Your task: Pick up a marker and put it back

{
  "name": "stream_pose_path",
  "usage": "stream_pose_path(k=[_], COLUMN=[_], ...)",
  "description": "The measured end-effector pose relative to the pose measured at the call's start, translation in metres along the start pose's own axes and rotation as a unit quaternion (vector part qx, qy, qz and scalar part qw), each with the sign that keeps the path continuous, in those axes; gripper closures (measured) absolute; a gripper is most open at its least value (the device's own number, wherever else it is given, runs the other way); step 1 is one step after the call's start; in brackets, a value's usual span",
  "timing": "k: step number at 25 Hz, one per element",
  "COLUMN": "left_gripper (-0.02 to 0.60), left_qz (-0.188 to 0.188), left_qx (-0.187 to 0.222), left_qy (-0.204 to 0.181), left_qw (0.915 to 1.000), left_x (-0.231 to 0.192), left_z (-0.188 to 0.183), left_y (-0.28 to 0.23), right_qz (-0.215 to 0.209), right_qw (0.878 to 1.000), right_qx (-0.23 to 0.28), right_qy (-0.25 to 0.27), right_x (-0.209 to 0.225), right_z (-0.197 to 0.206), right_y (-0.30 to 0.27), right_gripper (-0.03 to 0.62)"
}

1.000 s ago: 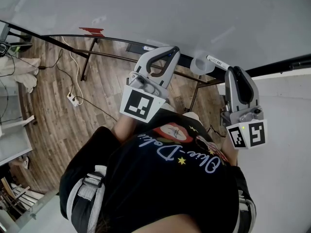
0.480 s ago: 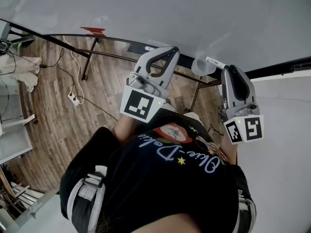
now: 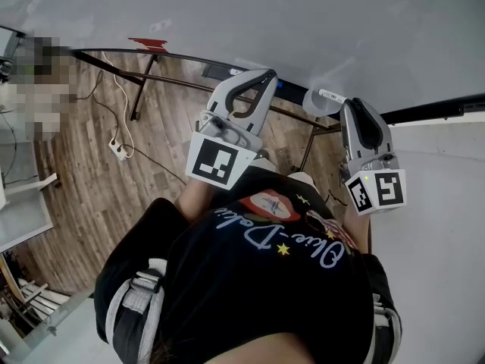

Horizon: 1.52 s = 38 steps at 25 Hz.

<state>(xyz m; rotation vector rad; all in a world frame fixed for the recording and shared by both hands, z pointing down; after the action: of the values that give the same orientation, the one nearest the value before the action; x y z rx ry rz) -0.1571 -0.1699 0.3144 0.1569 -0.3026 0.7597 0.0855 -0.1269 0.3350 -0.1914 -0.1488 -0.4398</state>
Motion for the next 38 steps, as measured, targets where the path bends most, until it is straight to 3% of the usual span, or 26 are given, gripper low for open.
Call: stream_pose_path(k=[38], left_gripper=[0.578], left_qz=[0.014], left_qx=[-0.001], left_qy=[-0.001], left_qw=[0.9999], left_x=[-0.004], left_z=[0.004], left_y=[-0.007], right_qz=[0.018], right_qw=[0.999], right_qx=[-0.047], right_qy=[-0.005], right_x=[-0.001], right_z=[0.043], right_y=[-0.014], right_gripper=[0.52])
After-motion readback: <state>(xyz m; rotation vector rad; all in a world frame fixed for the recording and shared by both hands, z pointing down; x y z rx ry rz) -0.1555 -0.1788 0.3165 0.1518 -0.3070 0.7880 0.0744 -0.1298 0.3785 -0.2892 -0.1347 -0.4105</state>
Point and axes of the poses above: the fingertips, and each gripper's own axes: y backward along the fingers, x to its right, z out of its underside, the point moved 9 cm from there along y, backward along the fingers, and after that the axes turned 9 degrees about -y, right-handed, at the moved point
